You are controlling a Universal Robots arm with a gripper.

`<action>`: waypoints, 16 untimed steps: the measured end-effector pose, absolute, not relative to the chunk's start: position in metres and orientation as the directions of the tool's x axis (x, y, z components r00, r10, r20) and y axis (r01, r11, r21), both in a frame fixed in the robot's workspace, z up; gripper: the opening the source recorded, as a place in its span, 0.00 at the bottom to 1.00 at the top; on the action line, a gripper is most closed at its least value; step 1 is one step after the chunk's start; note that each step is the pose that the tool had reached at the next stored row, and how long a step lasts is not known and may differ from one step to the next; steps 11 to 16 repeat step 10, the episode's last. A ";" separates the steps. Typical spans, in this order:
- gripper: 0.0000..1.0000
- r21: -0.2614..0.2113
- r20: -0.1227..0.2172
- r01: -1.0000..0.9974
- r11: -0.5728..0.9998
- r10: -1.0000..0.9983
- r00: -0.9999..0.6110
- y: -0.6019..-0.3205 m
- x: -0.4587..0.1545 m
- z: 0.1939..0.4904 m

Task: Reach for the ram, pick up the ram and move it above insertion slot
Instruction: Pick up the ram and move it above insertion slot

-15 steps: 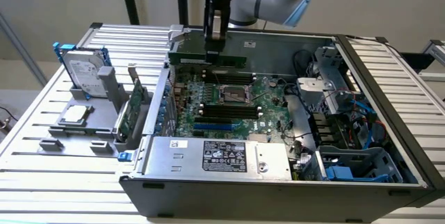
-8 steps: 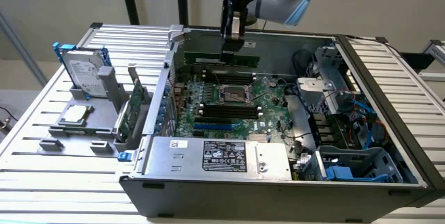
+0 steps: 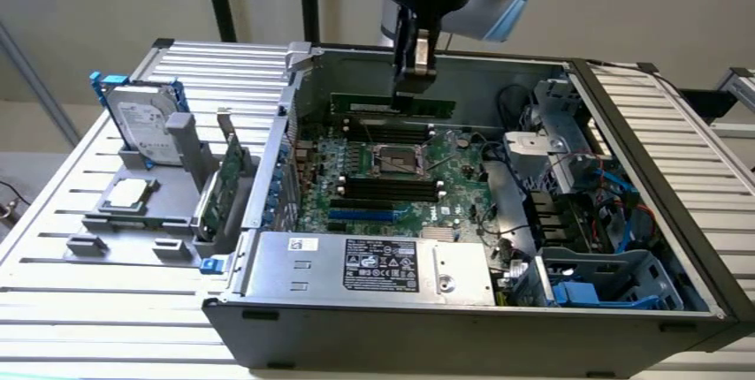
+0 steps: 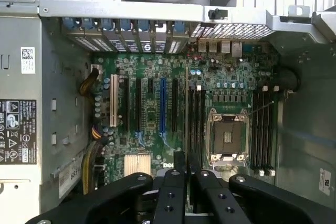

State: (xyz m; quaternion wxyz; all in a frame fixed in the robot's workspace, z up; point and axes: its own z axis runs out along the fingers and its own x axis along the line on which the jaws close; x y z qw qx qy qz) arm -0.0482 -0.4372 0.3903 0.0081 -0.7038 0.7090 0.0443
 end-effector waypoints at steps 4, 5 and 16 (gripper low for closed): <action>0.13 0.051 -0.074 -0.999 0.006 -0.997 -0.009 -0.437 -0.042 0.387; 0.13 0.051 -0.074 -0.999 0.006 -0.997 -0.009 -0.437 -0.042 0.387; 0.13 0.051 -0.074 -0.999 0.005 -0.997 -0.009 -0.437 -0.042 0.387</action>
